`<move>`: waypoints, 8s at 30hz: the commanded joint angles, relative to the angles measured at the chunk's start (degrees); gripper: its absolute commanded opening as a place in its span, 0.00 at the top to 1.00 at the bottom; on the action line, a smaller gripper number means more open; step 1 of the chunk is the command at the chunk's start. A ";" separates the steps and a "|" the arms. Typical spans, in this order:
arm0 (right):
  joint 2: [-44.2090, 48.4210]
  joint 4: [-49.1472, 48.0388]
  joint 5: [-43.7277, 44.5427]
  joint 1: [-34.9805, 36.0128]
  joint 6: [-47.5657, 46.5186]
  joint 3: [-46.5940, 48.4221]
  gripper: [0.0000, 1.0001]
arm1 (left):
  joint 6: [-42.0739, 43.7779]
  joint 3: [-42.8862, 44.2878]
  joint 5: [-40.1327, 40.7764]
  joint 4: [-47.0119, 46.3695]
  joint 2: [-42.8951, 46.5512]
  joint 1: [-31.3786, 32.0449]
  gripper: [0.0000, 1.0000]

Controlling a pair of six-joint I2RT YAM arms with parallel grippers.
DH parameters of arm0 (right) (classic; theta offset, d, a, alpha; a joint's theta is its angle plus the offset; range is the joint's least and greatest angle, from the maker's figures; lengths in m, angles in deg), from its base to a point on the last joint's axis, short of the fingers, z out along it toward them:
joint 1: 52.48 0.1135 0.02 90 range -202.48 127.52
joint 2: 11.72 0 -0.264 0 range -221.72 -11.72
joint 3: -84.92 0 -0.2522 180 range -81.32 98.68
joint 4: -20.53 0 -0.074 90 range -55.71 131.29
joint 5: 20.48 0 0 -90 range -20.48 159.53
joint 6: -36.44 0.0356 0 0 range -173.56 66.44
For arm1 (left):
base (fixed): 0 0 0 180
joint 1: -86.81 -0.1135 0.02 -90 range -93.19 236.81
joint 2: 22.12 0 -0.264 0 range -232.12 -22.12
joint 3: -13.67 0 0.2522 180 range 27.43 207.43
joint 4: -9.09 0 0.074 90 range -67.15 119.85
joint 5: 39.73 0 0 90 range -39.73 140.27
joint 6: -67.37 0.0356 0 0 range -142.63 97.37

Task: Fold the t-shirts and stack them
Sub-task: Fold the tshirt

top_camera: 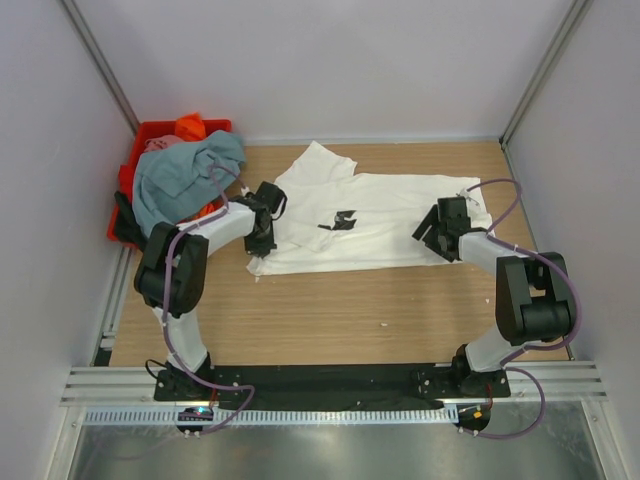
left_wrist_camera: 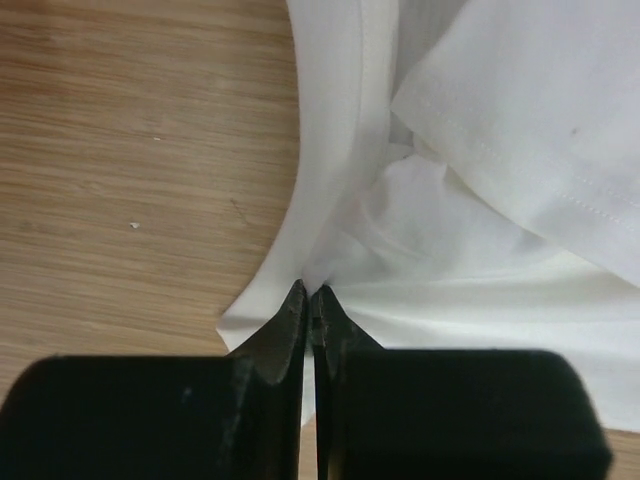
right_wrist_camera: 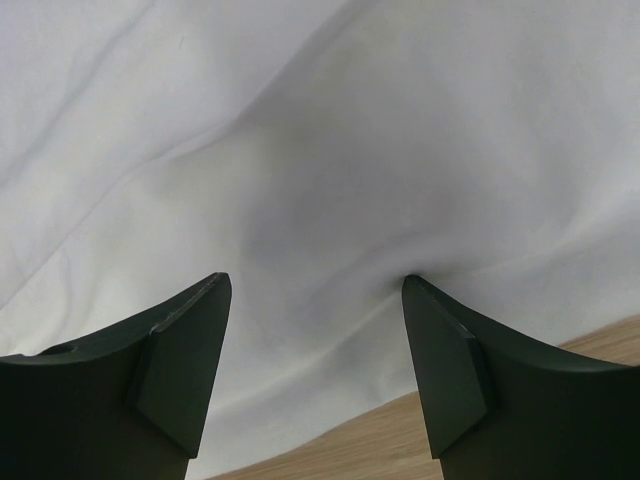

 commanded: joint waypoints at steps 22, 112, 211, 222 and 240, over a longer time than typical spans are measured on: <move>0.60 13.20 3.75 -0.10 -0.26 0.00 0.25 | -6.28 0.70 14.90 5.10 14.95 -0.81 0.28; -15.48 17.34 2.43 45.16 15.12 26.90 0.27 | 1.63 -11.26 7.43 10.28 47.13 6.93 0.11; -27.34 24.02 -2.40 40.24 10.64 44.57 0.33 | -19.38 -37.63 4.44 -16.44 31.22 9.57 0.91; -30.94 22.96 -1.88 40.33 10.73 48.43 0.41 | -19.29 -37.63 4.00 -16.62 31.04 9.57 0.93; -34.54 24.37 -3.81 33.48 10.38 59.06 0.99 | -21.40 -40.35 1.80 -15.30 35.00 9.57 0.98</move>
